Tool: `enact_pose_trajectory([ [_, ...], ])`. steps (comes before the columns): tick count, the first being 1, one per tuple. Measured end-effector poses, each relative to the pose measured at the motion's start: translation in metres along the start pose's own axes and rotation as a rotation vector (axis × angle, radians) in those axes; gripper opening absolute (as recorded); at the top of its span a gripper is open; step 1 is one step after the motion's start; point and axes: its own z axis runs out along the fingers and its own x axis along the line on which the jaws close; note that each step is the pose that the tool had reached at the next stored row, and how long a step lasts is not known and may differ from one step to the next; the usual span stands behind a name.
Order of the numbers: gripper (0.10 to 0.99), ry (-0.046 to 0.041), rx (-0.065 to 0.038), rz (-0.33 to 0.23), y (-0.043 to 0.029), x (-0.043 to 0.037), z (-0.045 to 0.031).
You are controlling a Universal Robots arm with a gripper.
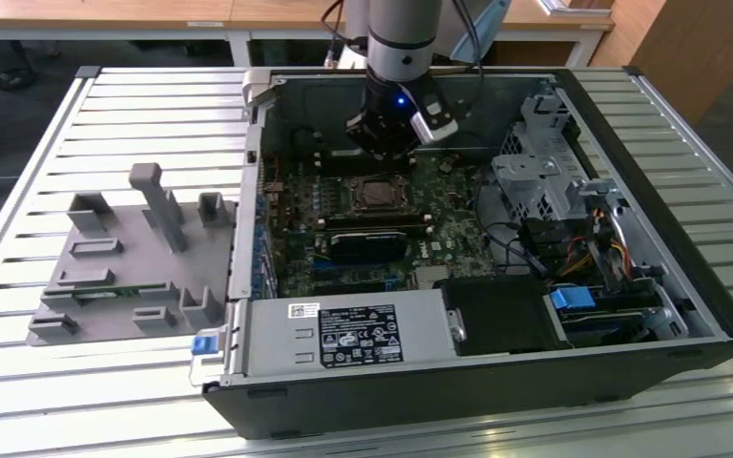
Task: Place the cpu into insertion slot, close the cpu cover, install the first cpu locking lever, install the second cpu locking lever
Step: 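Install the first cpu locking lever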
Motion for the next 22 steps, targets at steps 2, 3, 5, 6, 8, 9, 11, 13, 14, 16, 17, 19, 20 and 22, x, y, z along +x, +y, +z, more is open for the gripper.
enact_pose_trajectory([
  [2, 0.106, 0.0, 0.002, 0.0, 0.0, -0.0002, 0.0009],
  [3, 0.106, 0.0001, 0.003, 0.0, 0.0, -0.0002, 0.0009],
  [5, 0.106, -0.0001, 0.005, 0.0, 0.0, -0.0002, 0.0014],
  [6, 0.106, -0.0001, 0.006, 0.0, 0.0, -0.0002, 0.0017],
  [8, 0.106, 0.0001, 0.011, 0.0, -0.0001, -0.0001, 0.0022],
  [9, 0.106, 0.0001, 0.014, 0.0, -0.0001, -0.0001, 0.0023],
  [11, 0.106, 0.0, 0.019, 0.0, -0.0001, -0.0001, 0.0025],
  [13, 0.106, 0.0, 0.025, 0.0, -0.0001, -0.0001, 0.0028],
  [14, 0.106, 0.0001, 0.029, 0.0, -0.0001, -0.0001, 0.003],
  [16, 0.106, 0.0002, 0.033, -0.001, -0.0002, -0.0002, 0.0032],
  [17, 0.106, 0.0003, 0.033, -0.001, -0.0002, -0.0001, 0.0032],
  [19, 0.106, 0.0002, 0.034, -0.001, -0.0002, -0.0001, 0.0033],
  [20, 0.106, 0.0001, 0.034, -0.001, -0.0002, -0.0001, 0.0033],
  [22, 0.106, 0.0001, 0.034, -0.001, -0.0001, -0.0001, 0.0034],
])
